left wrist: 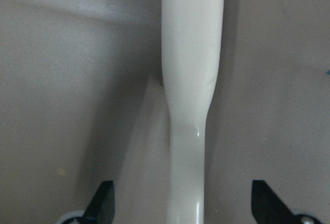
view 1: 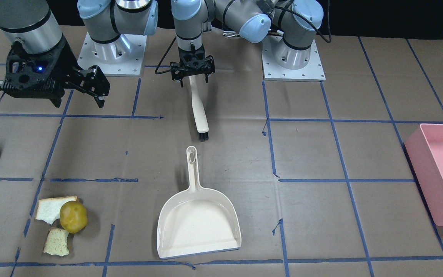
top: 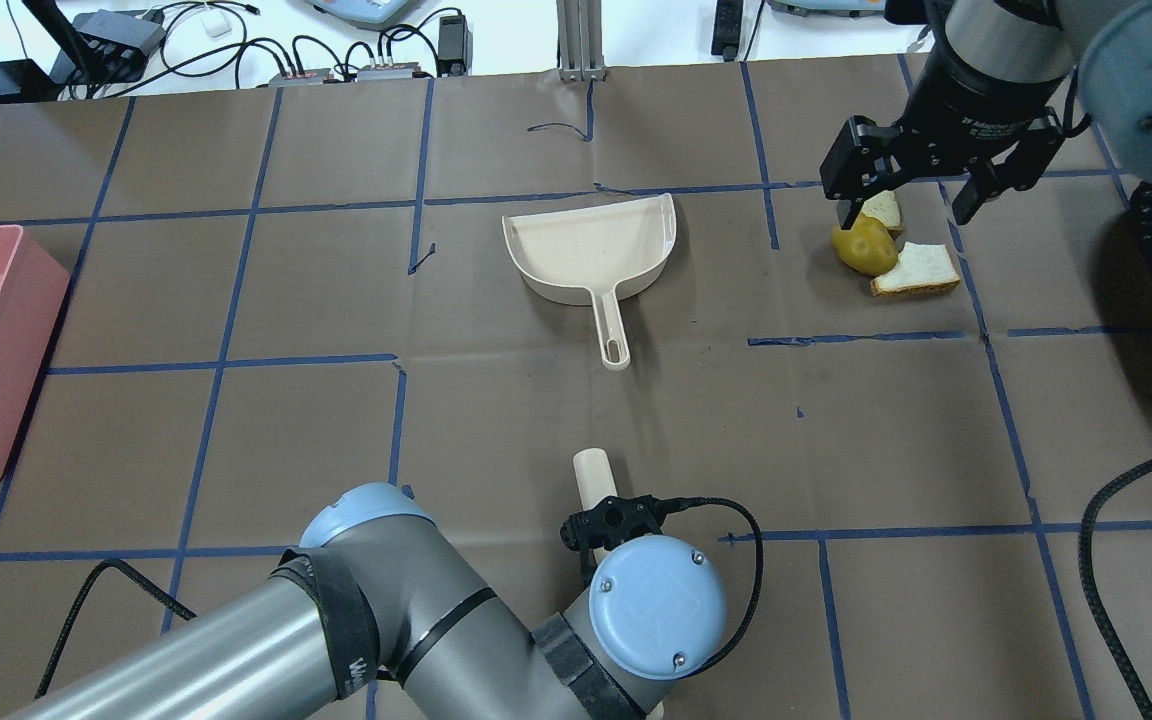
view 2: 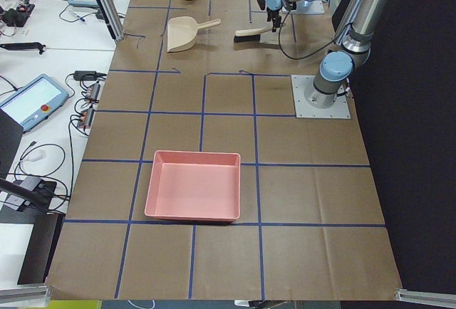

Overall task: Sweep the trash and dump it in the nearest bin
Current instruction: 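Lower the left gripper onto the brush handle nearer the robot, then close the left gripper on the brush handle and lift it, then carry the brush farther from the robot with the left gripper, then move the right gripper to the dustpan handle and grasp it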

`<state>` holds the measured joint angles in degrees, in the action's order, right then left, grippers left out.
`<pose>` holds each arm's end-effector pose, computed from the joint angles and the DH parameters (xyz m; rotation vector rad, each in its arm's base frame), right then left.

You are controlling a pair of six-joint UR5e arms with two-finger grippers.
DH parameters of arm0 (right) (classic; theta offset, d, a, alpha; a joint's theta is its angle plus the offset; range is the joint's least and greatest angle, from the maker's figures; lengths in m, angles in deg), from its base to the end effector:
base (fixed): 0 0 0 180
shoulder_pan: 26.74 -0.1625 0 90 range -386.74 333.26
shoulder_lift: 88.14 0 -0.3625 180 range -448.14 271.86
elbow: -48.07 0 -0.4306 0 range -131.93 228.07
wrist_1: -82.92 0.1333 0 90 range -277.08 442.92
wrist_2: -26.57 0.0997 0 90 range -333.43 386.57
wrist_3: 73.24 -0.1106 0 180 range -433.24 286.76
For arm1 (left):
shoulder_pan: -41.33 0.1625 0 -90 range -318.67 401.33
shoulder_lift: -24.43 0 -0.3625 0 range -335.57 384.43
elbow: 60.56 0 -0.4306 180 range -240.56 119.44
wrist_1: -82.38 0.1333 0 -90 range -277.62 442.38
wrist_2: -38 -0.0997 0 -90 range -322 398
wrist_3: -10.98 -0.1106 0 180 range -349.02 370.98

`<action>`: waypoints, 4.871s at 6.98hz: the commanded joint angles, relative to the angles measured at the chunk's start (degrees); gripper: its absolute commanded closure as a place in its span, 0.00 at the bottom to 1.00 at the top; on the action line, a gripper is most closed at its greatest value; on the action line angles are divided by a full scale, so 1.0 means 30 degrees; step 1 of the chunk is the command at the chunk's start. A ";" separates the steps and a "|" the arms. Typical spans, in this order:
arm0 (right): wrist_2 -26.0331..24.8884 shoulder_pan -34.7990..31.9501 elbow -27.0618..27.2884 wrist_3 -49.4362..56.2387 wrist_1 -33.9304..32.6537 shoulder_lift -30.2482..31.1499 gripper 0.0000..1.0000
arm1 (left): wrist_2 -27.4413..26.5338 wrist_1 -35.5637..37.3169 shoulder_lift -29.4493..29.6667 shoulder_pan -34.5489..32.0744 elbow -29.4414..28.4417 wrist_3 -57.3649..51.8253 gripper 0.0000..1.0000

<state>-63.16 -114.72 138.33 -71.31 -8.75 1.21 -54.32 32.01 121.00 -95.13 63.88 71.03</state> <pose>0.1149 -0.5402 0.4089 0.0024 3.1373 -0.0210 -0.4247 -0.2258 0.1272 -0.3658 3.0763 -0.0279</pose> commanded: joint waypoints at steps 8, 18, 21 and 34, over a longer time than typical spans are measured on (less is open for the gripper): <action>0.0000 0.0000 0.0000 0.0001 0.0000 0.0014 0.00 | 0.2404 0.0179 0.0388 -0.0160 0.0177 0.0669 0.53; 0.0000 0.0000 -0.0029 0.0001 0.0000 -0.0015 0.00 | 0.0098 -0.1858 -0.3969 0.1593 0.0265 -0.6450 1.00; -0.0029 0.0000 0.0000 0.0030 -0.0059 -0.0015 0.00 | 0.0303 -0.4467 -0.5351 0.4544 -0.0171 -0.6509 1.00; 0.0352 -0.4972 -0.3855 -0.4969 -0.1348 -0.5893 0.00 | -0.0078 -1.4470 -0.3215 1.3844 -0.9374 -1.8520 1.00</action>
<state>-62.14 -126.66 130.95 -82.42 -12.66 -12.55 -54.53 -11.08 111.18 -53.70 36.17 15.58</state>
